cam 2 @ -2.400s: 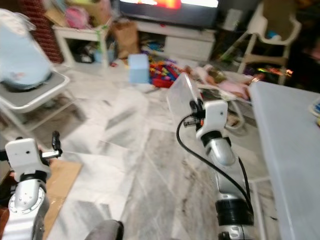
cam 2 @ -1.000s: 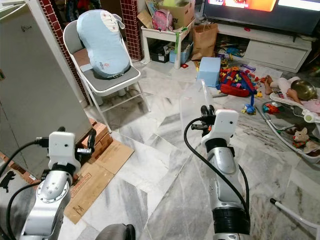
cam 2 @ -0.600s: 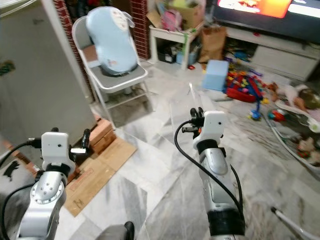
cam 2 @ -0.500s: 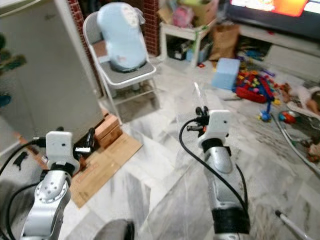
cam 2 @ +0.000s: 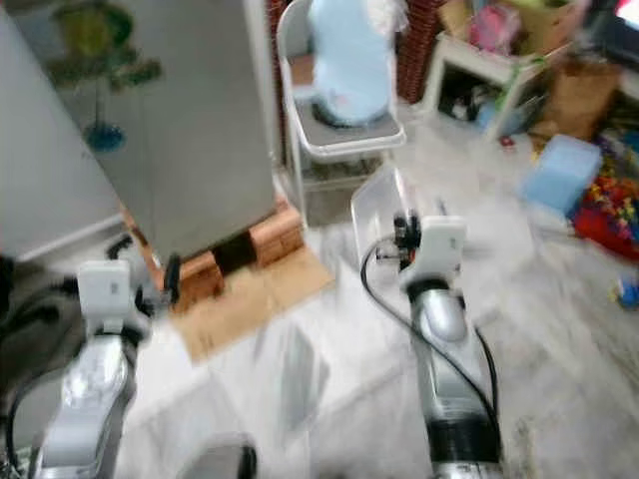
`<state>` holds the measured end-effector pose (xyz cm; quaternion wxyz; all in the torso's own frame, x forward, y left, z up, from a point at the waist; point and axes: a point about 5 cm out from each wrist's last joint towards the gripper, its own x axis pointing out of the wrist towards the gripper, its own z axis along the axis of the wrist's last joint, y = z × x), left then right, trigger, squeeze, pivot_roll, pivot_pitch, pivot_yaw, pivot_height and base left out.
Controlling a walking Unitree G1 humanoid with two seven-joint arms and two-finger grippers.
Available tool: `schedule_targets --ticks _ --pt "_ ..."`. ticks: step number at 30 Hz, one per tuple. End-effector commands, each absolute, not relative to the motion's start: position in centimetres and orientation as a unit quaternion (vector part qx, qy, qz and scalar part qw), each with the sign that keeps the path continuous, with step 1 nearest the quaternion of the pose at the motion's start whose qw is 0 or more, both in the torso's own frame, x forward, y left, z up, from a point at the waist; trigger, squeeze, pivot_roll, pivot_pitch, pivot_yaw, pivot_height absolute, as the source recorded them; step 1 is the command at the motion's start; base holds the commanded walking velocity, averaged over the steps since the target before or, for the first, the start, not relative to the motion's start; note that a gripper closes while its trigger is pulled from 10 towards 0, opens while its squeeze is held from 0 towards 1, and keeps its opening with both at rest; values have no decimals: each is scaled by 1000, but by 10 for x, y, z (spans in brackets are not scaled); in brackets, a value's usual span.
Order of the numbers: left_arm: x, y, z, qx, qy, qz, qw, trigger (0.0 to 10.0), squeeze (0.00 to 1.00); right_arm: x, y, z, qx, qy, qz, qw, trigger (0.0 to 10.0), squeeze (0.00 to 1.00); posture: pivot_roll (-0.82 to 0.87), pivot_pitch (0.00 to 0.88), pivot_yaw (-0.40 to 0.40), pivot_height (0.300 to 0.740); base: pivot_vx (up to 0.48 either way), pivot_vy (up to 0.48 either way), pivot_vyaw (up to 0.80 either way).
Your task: Restocking fridge
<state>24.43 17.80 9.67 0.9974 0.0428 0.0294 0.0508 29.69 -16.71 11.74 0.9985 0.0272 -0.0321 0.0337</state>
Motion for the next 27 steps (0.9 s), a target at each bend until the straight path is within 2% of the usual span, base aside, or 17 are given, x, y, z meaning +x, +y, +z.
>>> schedule_targets --ticks 1,27 --pt "244 180 96 33 33 59 997 10000 0 300 -161 125 35 -44 49 997 10000 0 52 91 -23 740 0 480 400" --pt "250 182 101 32 21 55 998 10000 0 303 -159 129 38 -48 56 997 10000 0 49 88 -31 740 10 468 0"
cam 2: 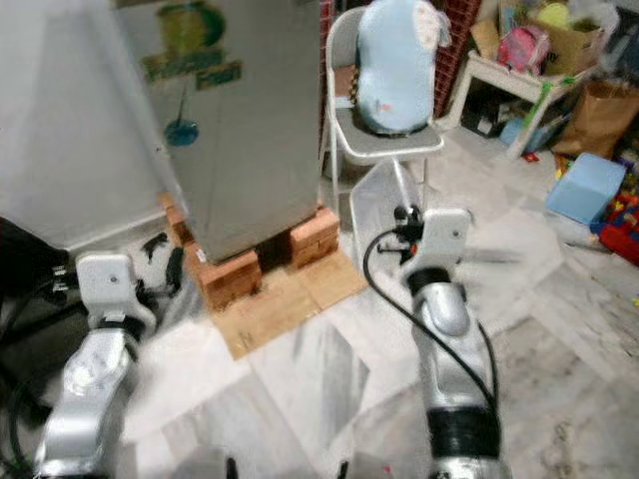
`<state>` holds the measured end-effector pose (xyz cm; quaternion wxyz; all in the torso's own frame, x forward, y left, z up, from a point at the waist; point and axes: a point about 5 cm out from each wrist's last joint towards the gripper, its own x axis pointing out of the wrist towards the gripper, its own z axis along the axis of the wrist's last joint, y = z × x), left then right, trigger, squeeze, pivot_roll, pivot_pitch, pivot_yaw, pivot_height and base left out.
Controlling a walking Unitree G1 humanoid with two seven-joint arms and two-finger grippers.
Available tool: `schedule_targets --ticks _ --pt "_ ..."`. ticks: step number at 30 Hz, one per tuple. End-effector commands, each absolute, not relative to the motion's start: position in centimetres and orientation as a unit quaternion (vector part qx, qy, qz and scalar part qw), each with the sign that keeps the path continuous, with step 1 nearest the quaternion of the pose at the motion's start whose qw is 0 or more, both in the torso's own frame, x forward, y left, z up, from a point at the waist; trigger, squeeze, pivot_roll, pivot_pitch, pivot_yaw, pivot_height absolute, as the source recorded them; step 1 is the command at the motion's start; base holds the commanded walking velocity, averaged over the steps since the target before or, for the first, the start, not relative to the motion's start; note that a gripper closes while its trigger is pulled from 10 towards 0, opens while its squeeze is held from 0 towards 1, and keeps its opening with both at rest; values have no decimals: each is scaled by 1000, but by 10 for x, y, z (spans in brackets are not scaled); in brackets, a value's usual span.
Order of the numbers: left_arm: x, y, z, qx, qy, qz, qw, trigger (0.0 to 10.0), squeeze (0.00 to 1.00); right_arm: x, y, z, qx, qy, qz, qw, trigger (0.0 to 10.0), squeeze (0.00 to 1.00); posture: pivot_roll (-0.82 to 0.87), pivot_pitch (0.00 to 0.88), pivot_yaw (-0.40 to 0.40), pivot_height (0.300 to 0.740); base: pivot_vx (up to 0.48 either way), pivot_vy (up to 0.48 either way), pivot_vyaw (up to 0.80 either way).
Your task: Restocking fridge
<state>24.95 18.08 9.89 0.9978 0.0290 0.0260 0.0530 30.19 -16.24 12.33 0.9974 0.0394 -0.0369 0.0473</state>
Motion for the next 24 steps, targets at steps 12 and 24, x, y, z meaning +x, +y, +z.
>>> schedule_targets --ticks 12,24 --pt "252 175 104 22 9 35 999 10000 0 305 -159 131 30 -52 64 996 10000 0 48 79 -35 740 222 0 0" --pt "255 176 103 14 17 41 999 10000 0 307 -157 131 29 -52 69 996 10000 0 50 72 -36 740 433 77 0"
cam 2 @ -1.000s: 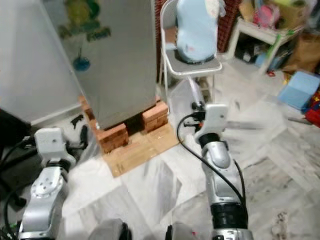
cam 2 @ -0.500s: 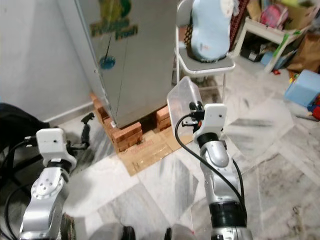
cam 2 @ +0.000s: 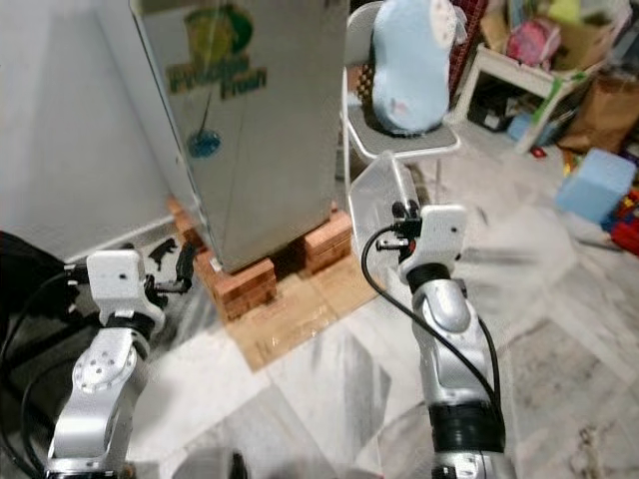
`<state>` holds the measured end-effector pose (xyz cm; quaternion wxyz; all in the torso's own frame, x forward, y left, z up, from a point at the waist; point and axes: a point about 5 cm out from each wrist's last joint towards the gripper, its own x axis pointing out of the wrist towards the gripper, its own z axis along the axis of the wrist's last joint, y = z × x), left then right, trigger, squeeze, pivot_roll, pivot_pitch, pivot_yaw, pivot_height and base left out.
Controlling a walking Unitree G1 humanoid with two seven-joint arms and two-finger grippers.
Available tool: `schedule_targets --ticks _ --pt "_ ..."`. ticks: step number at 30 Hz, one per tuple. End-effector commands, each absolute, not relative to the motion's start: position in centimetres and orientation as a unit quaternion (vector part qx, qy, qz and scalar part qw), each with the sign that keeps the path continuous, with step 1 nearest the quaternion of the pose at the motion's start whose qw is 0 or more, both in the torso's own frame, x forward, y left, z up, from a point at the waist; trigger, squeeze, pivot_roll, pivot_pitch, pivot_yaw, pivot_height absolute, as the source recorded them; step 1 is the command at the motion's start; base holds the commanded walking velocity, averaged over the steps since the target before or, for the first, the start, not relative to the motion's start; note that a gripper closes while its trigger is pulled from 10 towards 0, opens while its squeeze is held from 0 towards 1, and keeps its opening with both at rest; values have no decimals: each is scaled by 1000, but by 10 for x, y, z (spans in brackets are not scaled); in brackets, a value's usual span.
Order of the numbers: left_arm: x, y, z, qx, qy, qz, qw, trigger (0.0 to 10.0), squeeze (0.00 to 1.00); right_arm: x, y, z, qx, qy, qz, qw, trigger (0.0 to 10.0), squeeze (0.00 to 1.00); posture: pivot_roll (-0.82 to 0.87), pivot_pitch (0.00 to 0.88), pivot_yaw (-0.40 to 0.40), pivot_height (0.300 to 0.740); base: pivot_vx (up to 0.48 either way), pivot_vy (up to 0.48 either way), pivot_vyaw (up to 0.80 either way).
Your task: Restocking fridge
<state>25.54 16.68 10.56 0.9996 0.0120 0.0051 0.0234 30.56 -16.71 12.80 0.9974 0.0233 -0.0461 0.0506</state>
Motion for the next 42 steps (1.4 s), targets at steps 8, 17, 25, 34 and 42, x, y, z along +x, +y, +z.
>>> schedule_targets --ticks 8,17,25,34,42 --pt "256 173 103 20 13 35 999 10000 0 308 -156 132 28 -53 71 996 10000 0 49 71 -35 740 339 340 0" --pt "257 174 103 15 17 37 999 10000 0 308 -156 131 26 -53 72 996 10000 0 49 70 -34 740 337 342 0" --pt "259 170 104 21 12 28 999 10000 0 309 -156 131 25 -53 73 996 10000 0 48 70 -34 740 330 349 0" --pt "259 159 100 13 26 -13 999 10000 0 309 -155 130 24 -52 71 996 10000 0 48 68 -30 740 315 67 0" --pt "257 146 96 5 39 -74 997 10000 0 308 -156 130 28 -51 72 996 10000 0 48 70 -32 740 0 0 0"
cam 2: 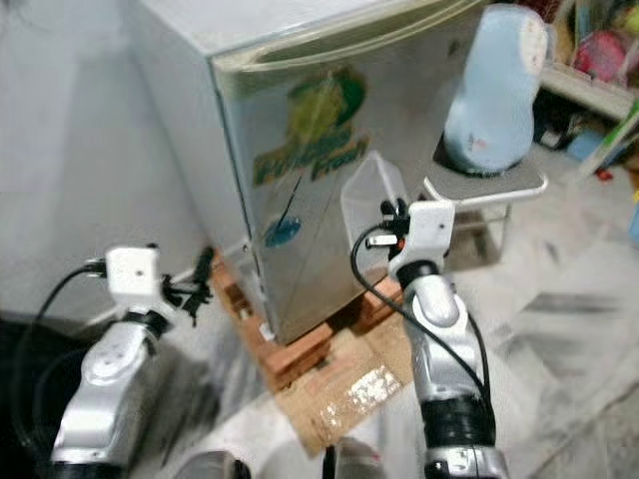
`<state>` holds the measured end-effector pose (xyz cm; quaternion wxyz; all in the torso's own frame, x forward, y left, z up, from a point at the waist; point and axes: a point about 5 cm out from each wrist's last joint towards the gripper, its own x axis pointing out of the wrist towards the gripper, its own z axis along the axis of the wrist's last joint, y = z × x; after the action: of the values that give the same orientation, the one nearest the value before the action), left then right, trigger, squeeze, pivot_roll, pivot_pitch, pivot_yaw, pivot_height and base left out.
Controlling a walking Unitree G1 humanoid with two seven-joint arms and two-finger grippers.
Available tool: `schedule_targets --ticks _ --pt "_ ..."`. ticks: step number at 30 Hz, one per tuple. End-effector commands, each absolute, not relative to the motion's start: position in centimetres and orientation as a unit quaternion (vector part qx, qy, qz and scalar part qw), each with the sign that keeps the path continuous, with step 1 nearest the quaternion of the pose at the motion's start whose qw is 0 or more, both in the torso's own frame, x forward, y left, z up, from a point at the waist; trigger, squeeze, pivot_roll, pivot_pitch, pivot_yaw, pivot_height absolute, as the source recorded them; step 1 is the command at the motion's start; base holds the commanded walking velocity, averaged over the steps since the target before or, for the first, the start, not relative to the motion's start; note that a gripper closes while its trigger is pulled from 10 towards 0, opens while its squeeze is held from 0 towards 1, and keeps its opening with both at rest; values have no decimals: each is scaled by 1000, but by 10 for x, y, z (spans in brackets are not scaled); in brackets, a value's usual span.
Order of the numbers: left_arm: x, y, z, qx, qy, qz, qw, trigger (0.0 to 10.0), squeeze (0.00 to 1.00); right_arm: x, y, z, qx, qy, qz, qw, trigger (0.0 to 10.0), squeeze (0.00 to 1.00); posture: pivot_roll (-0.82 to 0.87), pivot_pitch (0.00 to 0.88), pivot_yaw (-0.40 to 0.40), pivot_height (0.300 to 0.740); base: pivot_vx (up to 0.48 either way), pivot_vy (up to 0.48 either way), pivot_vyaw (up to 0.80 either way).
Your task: Restocking fridge
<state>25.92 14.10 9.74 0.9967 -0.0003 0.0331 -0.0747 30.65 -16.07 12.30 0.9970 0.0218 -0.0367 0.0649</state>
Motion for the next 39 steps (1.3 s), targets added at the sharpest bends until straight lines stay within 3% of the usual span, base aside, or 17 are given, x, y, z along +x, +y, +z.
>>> schedule_targets --ticks 1,6,20,32,39 --pt "257 147 96 5 38 -70 997 10000 0 308 -157 129 28 -50 72 996 10000 0 48 70 -32 740 0 0 0" --pt "258 150 101 8 22 -57 998 10000 0 307 -158 129 30 -47 69 996 10000 0 44 73 -33 740 0 -66 0" --pt "259 153 103 10 18 -48 999 10000 0 308 -157 128 29 -46 70 996 10000 0 46 73 -33 740 0 -471 0" --pt "265 162 100 13 28 -19 999 10000 0 306 -161 127 25 -43 69 996 10000 0 40 80 -36 740 0 0 0" --pt "279 180 93 24 51 12 998 10000 0 302 -164 127 21 -40 67 997 10000 0 27 92 -42 740 0 0 0"
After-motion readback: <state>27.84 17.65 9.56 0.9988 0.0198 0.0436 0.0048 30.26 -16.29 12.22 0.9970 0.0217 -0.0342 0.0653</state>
